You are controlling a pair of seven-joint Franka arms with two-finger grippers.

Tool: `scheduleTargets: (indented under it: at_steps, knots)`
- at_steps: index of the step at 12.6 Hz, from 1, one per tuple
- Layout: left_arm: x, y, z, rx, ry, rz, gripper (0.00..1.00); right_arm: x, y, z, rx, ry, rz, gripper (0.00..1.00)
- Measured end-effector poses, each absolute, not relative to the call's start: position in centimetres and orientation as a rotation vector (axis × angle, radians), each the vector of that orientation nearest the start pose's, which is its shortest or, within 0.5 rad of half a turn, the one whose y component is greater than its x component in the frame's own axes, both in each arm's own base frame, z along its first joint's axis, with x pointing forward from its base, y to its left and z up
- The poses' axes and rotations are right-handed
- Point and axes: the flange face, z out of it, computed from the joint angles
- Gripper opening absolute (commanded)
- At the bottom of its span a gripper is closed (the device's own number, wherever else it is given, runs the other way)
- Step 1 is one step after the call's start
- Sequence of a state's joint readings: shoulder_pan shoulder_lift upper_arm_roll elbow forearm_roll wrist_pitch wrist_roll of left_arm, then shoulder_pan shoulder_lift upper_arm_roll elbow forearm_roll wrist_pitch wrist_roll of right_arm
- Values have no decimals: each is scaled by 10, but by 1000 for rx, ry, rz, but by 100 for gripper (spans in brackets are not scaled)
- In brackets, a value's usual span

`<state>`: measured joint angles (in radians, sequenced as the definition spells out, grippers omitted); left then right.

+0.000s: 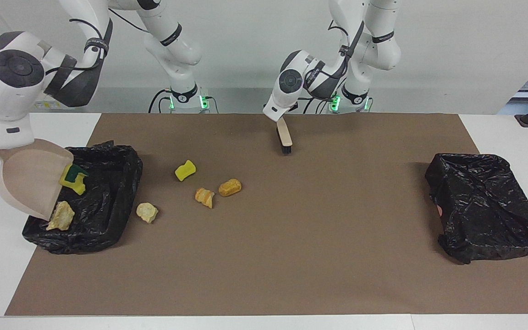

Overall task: Sweep and dump trash in bin
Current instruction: 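Tip the dustpan over the black bag with the right gripper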

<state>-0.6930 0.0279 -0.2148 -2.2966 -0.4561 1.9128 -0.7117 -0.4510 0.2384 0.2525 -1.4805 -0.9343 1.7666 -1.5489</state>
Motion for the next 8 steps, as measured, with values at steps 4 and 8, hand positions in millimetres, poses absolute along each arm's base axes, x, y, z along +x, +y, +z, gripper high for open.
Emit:
scheduleTargets:
  at_steps: [4,8]
  knots:
    - [272,-394,316,-2988,-16,917,8,594,-204,615,1825,1632,-734,0]
    - [272,-394,318,-2993,23,923,20,581,-172,625,1986,1709,-590,0]
